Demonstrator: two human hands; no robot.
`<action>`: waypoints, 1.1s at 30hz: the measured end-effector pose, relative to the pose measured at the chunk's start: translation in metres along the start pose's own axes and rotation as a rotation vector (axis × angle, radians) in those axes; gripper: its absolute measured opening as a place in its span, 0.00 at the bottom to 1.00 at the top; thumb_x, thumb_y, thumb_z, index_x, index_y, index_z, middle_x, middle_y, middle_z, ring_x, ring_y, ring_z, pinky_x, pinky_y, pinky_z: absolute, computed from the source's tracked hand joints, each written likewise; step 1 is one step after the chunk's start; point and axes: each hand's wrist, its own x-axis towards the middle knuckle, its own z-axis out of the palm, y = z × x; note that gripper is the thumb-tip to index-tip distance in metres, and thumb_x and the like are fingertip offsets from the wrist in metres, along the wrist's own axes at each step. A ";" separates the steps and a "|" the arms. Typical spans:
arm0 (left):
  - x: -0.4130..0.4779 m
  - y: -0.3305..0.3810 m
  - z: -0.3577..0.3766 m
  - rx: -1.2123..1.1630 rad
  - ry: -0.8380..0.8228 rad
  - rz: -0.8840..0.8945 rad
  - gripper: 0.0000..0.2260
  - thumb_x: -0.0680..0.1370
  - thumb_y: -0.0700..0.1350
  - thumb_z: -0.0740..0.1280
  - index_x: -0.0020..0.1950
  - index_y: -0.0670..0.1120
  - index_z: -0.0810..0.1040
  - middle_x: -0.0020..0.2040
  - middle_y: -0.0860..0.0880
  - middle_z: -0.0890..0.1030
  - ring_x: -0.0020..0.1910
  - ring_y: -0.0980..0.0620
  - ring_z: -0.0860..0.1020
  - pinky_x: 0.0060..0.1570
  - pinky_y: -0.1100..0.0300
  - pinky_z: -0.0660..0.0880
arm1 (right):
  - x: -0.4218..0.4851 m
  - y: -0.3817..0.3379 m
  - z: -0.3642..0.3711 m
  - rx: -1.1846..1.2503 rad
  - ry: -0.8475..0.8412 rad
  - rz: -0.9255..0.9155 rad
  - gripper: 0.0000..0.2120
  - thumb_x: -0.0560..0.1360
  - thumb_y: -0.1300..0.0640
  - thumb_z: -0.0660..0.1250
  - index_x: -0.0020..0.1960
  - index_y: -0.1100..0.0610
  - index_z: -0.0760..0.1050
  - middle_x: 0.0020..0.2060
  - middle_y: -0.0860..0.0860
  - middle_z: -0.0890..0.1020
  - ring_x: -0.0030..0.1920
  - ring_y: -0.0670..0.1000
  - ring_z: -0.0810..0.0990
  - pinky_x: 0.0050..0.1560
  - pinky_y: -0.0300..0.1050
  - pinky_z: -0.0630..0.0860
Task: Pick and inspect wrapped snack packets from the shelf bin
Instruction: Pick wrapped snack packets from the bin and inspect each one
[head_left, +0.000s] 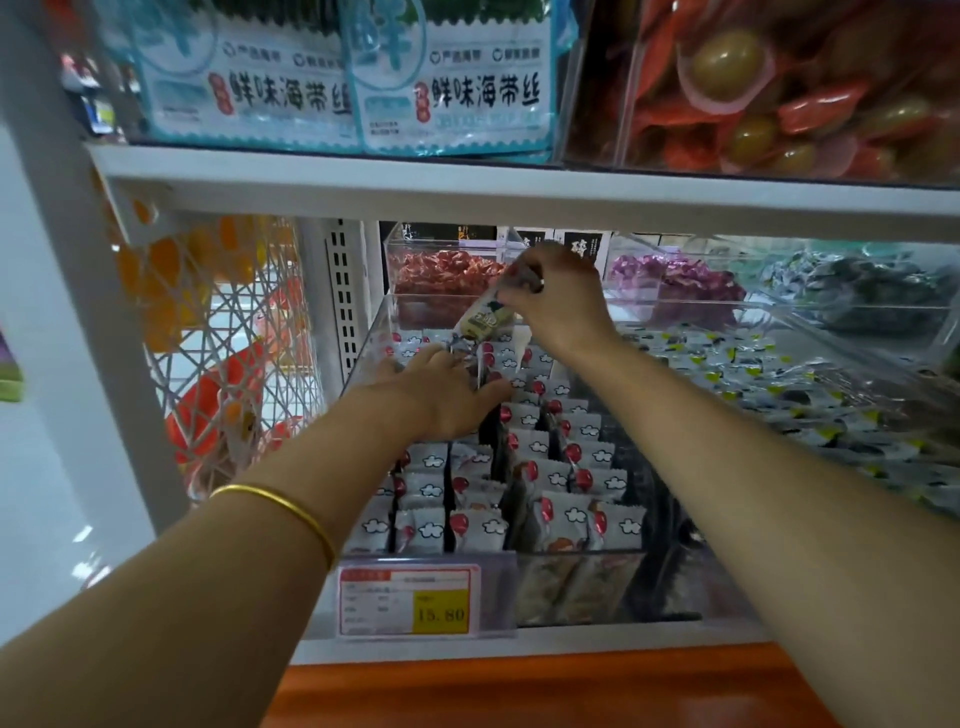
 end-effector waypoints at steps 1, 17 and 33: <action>-0.002 0.000 0.000 -0.018 0.004 -0.009 0.28 0.78 0.62 0.40 0.74 0.54 0.61 0.72 0.43 0.61 0.74 0.44 0.51 0.68 0.35 0.52 | 0.005 0.000 0.006 -0.058 -0.049 -0.035 0.06 0.74 0.60 0.67 0.45 0.59 0.70 0.40 0.51 0.72 0.42 0.51 0.71 0.38 0.41 0.65; -0.034 0.005 0.009 -0.329 0.185 -0.089 0.30 0.79 0.61 0.47 0.76 0.45 0.57 0.77 0.46 0.53 0.76 0.48 0.46 0.73 0.43 0.45 | 0.031 0.014 0.039 -0.353 -0.415 -0.088 0.09 0.78 0.63 0.59 0.54 0.58 0.76 0.54 0.55 0.79 0.54 0.53 0.77 0.54 0.46 0.72; -0.046 0.004 0.004 -0.387 0.198 -0.096 0.29 0.80 0.60 0.52 0.75 0.43 0.56 0.77 0.44 0.51 0.76 0.46 0.47 0.74 0.45 0.46 | 0.044 0.003 0.052 -0.317 -0.195 0.009 0.03 0.75 0.61 0.64 0.43 0.57 0.74 0.43 0.53 0.79 0.44 0.51 0.77 0.50 0.49 0.76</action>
